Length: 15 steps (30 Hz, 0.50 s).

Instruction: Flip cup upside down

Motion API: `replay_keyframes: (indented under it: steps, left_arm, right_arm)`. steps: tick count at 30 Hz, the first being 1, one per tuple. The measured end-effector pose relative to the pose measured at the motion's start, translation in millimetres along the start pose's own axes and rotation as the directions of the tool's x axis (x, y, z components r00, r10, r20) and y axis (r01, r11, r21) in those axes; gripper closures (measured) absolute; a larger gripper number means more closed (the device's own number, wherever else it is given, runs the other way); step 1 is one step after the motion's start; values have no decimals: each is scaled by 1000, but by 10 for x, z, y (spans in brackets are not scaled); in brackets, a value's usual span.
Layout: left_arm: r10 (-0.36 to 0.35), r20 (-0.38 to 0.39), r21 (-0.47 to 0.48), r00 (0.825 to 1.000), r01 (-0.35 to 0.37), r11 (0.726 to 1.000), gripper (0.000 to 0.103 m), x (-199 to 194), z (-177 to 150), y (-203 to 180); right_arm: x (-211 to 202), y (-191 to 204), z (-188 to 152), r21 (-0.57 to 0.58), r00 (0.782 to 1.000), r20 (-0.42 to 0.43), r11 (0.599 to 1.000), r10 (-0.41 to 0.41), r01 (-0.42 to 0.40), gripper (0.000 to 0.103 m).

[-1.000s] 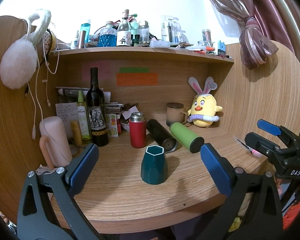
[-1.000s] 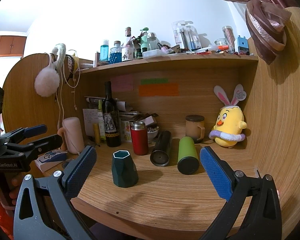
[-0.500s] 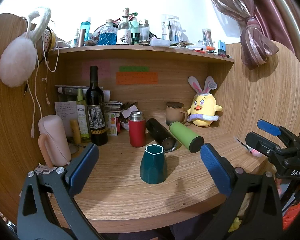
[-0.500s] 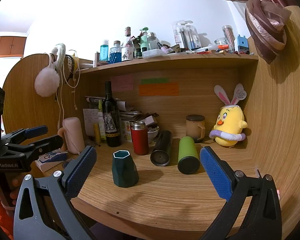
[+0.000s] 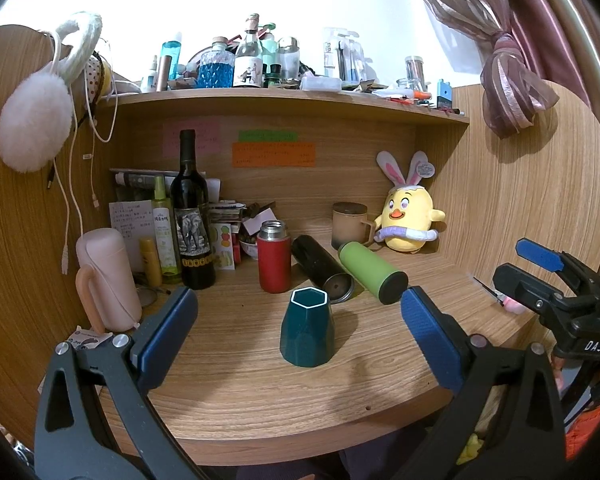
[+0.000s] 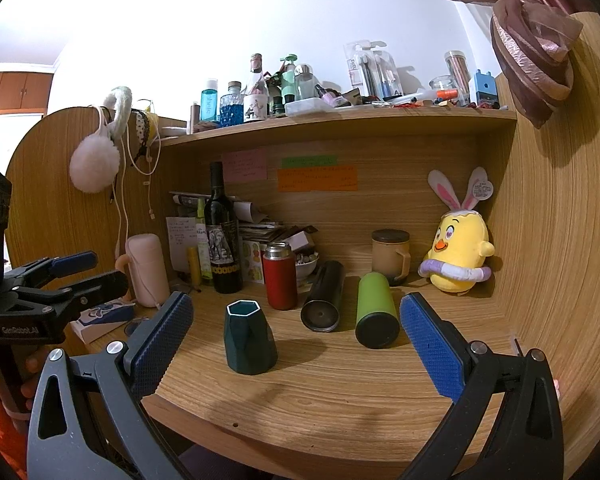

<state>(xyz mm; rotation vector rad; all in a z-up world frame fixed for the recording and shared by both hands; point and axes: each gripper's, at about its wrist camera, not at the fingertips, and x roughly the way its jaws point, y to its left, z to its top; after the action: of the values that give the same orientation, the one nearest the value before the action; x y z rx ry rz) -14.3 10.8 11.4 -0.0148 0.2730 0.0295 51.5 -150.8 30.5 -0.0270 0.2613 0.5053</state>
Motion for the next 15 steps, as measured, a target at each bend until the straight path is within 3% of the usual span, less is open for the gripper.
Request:
replay_keyframes:
  steps: [15]
  left_arm:
    - [-24,-23,-16,999,24,1000,0,30,-56,-44]
  right_arm:
    - [-4,-7,0,0,1000,0,1000,2,-2,0]
